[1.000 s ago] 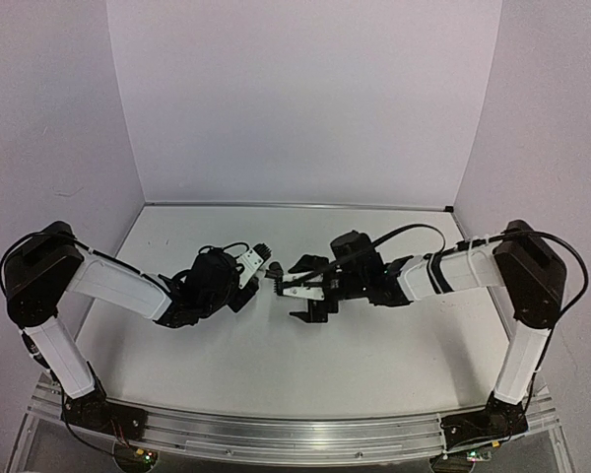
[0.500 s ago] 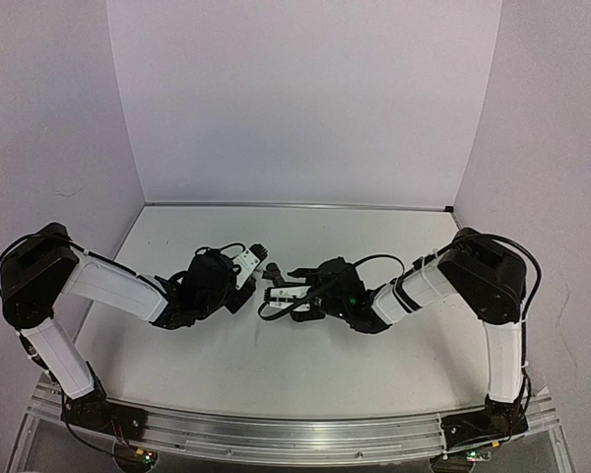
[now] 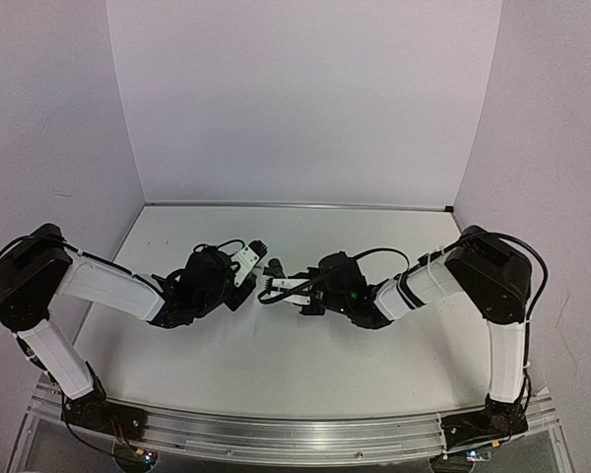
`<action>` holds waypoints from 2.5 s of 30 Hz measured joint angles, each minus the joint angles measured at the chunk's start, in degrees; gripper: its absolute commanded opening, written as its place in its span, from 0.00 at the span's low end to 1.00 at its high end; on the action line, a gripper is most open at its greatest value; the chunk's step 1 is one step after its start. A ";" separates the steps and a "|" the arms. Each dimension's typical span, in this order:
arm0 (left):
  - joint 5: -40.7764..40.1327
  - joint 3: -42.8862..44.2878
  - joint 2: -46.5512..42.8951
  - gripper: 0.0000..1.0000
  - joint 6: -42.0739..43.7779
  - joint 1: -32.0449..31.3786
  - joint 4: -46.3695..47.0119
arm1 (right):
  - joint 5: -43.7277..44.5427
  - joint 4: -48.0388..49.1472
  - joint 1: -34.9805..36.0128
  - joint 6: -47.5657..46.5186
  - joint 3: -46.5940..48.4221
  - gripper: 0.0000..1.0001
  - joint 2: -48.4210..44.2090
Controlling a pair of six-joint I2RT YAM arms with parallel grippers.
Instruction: Install the water faucets
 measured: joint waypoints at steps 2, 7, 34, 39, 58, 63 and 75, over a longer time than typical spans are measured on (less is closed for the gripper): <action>0.65 0.00 -0.28 0.00 0.44 -0.03 -0.09 | -1.30 -3.54 -0.29 1.33 0.00 0.00 -1.81; 3.38 -0.09 -2.92 0.00 2.37 -0.26 -1.78 | -10.84 -19.07 -2.86 5.91 3.19 0.00 -7.38; 18.09 3.91 -18.17 0.21 4.93 0.02 -15.62 | -65.09 -66.49 -14.35 32.39 27.62 0.00 -10.49; 16.59 3.89 -19.46 0.63 1.97 0.07 -17.66 | -64.91 -53.91 -13.58 43.11 21.34 0.00 -12.34; 17.90 13.79 -25.95 0.95 -35.87 3.38 -33.34 | -53.25 -43.86 -12.90 46.14 17.12 0.00 -12.73; 30.10 20.07 -22.83 0.81 -55.47 15.26 -38.23 | -45.73 -43.84 -12.62 36.65 12.97 0.00 -13.99; 63.25 19.72 -7.44 0.87 -98.35 27.12 -30.22 | -11.94 -35.15 0.17 5.32 6.43 0.00 -18.18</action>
